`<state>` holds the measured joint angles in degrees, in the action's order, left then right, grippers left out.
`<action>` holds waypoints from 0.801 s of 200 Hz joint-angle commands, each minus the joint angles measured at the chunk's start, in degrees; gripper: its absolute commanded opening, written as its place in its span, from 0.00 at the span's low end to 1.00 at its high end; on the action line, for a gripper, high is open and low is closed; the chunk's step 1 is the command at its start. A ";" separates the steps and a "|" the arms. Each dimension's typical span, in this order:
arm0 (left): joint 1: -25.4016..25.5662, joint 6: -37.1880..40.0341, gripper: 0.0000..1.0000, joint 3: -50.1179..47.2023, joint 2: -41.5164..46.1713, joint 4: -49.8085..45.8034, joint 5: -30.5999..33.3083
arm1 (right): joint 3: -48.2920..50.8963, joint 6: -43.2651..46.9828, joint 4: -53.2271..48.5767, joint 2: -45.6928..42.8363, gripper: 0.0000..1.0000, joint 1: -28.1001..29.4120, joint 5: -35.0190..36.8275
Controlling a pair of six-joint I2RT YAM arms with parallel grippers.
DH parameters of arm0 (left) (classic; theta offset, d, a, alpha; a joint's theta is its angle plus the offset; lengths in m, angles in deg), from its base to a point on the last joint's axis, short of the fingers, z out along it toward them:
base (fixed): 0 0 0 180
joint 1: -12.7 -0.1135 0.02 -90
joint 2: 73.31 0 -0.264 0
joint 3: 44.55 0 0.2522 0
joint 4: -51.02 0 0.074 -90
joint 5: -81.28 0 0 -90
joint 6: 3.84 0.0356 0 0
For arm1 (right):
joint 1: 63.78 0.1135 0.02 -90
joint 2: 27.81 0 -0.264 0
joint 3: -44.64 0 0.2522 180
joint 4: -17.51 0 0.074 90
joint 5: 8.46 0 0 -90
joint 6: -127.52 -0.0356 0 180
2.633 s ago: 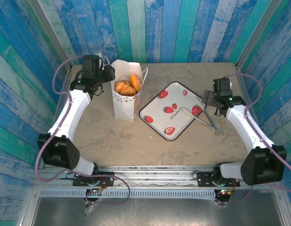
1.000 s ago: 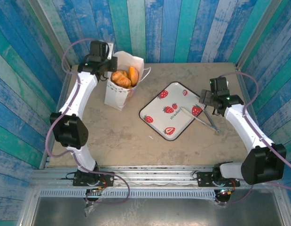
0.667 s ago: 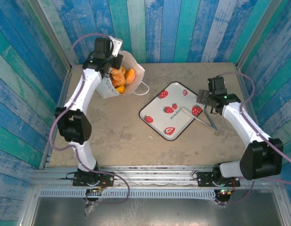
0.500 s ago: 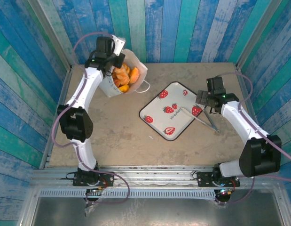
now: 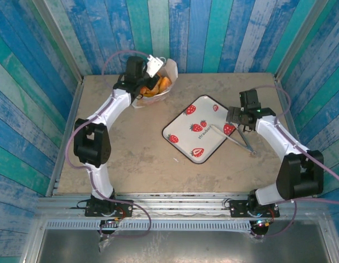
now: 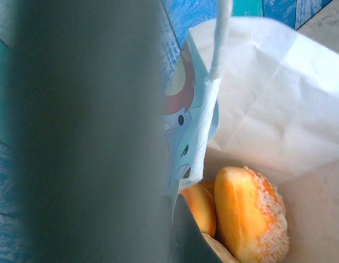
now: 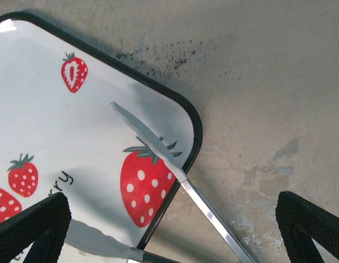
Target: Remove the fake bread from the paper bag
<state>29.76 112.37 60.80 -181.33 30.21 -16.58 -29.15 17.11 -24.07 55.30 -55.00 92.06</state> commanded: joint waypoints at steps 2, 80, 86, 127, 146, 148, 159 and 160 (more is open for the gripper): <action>0.29 0.22 0.00 -4.61 7.63 3.48 -0.14 | 2.21 2.24 -0.85 -1.07 1.00 -3.93 -8.12; 3.10 1.79 0.00 -7.43 11.69 2.40 1.00 | 8.00 6.39 -1.74 -3.94 1.00 -8.95 -12.43; 3.51 2.27 0.00 -8.07 12.20 2.39 1.45 | 8.12 6.57 -1.79 -3.79 1.00 -8.95 -12.88; 5.87 3.23 0.00 -14.55 16.62 6.21 3.65 | 8.92 8.56 -2.12 -1.69 1.00 -9.00 -16.12; 6.87 3.65 0.00 -16.53 17.91 7.35 5.46 | 9.27 9.45 -2.20 -0.53 1.00 -9.28 -17.62; 6.92 3.75 0.00 -16.71 17.93 7.34 5.72 | 9.30 9.49 -2.15 -0.44 1.00 -9.34 -17.81; 7.58 4.22 0.00 -17.58 18.29 7.90 7.28 | 9.64 9.85 -1.94 -0.08 1.00 -9.55 -18.40; 7.61 4.25 0.00 -17.58 18.33 7.96 7.44 | 9.65 9.85 -1.92 -0.02 1.00 -9.56 -18.42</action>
<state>36.51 115.11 45.02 -167.45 34.86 -13.08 -20.63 25.00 -24.57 53.94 -63.96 76.33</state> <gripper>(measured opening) 0.045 0.997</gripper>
